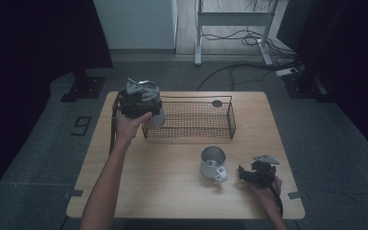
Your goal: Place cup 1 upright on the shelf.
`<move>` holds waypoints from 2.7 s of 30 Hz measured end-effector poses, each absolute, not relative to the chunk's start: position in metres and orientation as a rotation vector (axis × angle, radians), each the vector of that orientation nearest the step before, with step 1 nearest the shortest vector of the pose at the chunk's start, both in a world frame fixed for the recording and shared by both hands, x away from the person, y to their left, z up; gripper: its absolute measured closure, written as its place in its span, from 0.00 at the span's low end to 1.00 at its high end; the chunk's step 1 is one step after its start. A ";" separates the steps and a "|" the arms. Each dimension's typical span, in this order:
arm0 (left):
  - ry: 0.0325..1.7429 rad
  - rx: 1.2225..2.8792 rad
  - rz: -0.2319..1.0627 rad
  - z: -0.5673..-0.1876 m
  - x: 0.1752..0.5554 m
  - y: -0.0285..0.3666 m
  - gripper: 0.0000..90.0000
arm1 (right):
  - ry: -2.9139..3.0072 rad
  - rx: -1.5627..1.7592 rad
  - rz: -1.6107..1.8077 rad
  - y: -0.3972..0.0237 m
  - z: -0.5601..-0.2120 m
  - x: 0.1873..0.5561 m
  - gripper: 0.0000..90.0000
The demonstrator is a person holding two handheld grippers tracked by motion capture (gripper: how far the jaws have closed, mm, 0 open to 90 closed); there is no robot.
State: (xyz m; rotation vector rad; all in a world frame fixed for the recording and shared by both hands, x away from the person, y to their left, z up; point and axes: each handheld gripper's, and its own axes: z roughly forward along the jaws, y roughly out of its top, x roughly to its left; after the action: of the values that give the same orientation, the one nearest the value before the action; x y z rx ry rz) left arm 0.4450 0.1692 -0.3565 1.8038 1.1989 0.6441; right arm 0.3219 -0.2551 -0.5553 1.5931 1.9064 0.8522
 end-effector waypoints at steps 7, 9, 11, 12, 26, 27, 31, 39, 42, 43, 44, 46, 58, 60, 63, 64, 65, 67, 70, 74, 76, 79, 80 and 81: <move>1.210 1.807 0.656 -0.354 0.450 0.163 0.05 | 1.906 1.590 0.854 -0.255 -0.555 0.322 0.14; 1.211 1.801 0.651 -0.353 0.452 0.162 0.05 | 1.906 1.591 0.854 -0.255 -0.555 0.322 0.14; 1.216 1.791 0.634 -0.354 0.454 0.162 0.05 | 1.906 1.591 0.852 -0.255 -0.555 0.322 0.14; 1.217 1.787 0.627 -0.354 0.455 0.163 0.05 | 1.906 1.590 0.854 -0.255 -0.555 0.322 0.14; 1.227 1.805 0.636 -0.362 0.472 0.153 0.05 | 1.907 1.592 0.854 -0.255 -0.555 0.322 0.14; 1.226 1.810 0.640 -0.362 0.474 0.151 0.05 | 1.907 1.592 0.854 -0.255 -0.555 0.322 0.14; 1.229 1.818 0.635 -0.364 0.480 0.146 0.05 | 1.907 1.592 0.854 -0.255 -0.555 0.322 0.14; 1.248 1.803 0.619 -0.369 0.490 0.139 0.05 | 1.907 1.592 0.855 -0.255 -0.555 0.322 0.14; 1.248 1.812 0.626 -0.370 0.493 0.136 0.05 | 1.907 1.592 0.855 -0.255 -0.555 0.322 0.15; 1.248 1.812 0.626 -0.370 0.493 0.136 0.05 | 1.907 1.592 0.855 -0.255 -0.555 0.322 0.15; 1.247 1.814 0.628 -0.371 0.494 0.135 0.05 | 1.907 1.592 0.855 -0.255 -0.555 0.322 0.15; 1.249 1.819 0.633 -0.372 0.495 0.132 0.05 | 1.907 1.591 0.855 -0.255 -0.555 0.322 0.15; 1.259 1.836 0.625 -0.384 0.510 0.124 0.05 | 1.908 1.591 0.856 -0.255 -0.555 0.322 0.15; 1.260 1.844 0.636 -0.387 0.511 0.123 0.05 | 1.908 1.591 0.856 -0.255 -0.555 0.322 0.15; 1.267 1.855 0.643 -0.391 0.513 0.121 0.05 | 1.908 1.591 0.856 -0.255 -0.555 0.322 0.15; 1.270 1.858 0.639 -0.392 0.514 0.121 0.05 | 1.908 1.591 0.856 -0.255 -0.555 0.322 0.15; 1.272 1.858 0.643 -0.394 0.515 0.121 0.05 | 1.908 1.591 0.856 -0.255 -0.555 0.322 0.15; 1.278 1.857 0.657 -0.397 0.516 0.119 0.05 | 1.908 1.591 0.855 -0.255 -0.555 0.322 0.15; 1.278 1.860 0.671 -0.401 0.517 0.118 0.05 | 1.907 1.591 0.856 -0.255 -0.555 0.322 0.15; 1.280 1.859 0.665 -0.405 0.518 0.117 0.05 | 1.908 1.591 0.856 -0.255 -0.555 0.322 0.15; 1.282 1.863 0.657 -0.407 0.519 0.117 0.05 | 1.907 1.591 0.856 -0.255 -0.555 0.322 0.15; 1.285 1.870 0.650 -0.413 0.520 0.116 0.05 | 1.908 1.590 0.855 -0.255 -0.555 0.322 0.15; 1.286 1.873 0.647 -0.414 0.521 0.116 0.05 | 1.908 1.590 0.855 -0.255 -0.555 0.322 0.15; 1.288 1.877 0.647 -0.415 0.521 0.115 0.05 | 1.908 1.591 0.855 -0.255 -0.555 0.322 0.15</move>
State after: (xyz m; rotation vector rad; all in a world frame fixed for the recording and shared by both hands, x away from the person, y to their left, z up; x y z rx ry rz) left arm 0.5215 0.1151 -0.4153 1.8765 1.2884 0.6472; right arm 0.3218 -0.2551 -0.5553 1.5908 1.9076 0.8552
